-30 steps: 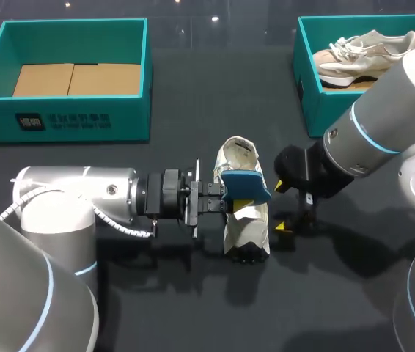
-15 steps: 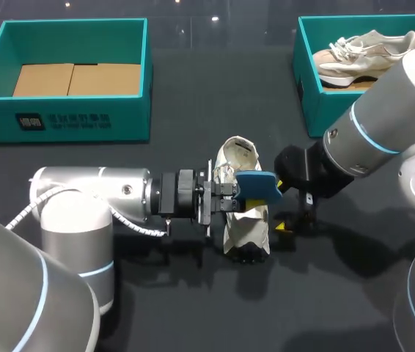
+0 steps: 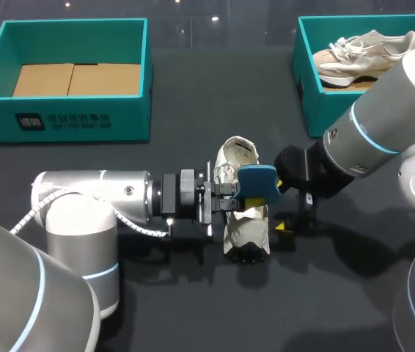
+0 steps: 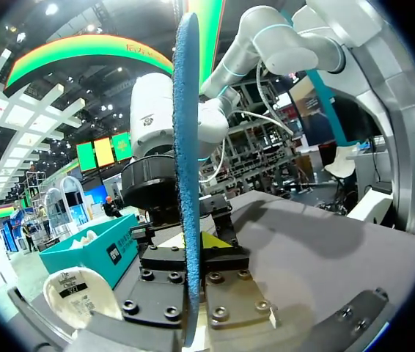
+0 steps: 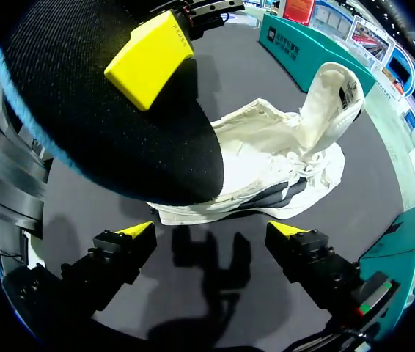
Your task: Take the shoe out of the shoebox, open the shoe tongue, remove and reinsert the insole, then place the shoe into the shoebox
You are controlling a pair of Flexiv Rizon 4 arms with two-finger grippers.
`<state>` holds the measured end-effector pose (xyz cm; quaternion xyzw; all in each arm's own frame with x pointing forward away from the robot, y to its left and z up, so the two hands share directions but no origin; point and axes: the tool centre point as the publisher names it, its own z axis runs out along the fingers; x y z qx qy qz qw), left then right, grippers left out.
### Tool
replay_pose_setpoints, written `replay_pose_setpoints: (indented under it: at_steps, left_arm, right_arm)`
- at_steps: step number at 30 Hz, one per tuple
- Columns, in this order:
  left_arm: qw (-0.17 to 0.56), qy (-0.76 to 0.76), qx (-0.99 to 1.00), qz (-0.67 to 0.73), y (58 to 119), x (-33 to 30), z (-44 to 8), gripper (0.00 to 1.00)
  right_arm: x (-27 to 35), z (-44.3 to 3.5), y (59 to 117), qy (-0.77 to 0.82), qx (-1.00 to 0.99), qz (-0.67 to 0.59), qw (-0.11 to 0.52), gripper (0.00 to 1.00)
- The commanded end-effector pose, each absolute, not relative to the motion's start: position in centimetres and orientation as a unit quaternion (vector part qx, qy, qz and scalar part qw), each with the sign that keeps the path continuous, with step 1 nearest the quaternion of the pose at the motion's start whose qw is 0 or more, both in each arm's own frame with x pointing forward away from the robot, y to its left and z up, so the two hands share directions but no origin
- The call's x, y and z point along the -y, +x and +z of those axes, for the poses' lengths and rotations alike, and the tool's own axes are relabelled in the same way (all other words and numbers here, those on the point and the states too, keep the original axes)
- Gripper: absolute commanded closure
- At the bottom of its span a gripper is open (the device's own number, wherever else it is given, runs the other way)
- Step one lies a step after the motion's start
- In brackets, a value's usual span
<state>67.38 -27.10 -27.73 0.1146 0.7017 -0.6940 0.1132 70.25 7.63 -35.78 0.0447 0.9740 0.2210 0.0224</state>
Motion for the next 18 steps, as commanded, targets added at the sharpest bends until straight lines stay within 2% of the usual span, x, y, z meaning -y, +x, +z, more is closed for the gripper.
replay_pose_setpoints:
  at_steps: [1, 18]
  left_arm:
    - [0.113, 0.112, -0.705, -0.691, 67.6, 27.4, -28.1, 1.0]
    - [0.129, 0.122, -0.716, -0.675, 68.9, 26.9, -29.8, 1.0]
  right_arm:
    - [-7.6, -35.8, 70.1, 0.045, -0.974, 0.22, 0.024, 0.0]
    - [-7.6, -35.8, 70.1, 0.045, -0.974, 0.22, 0.024, 0.0]
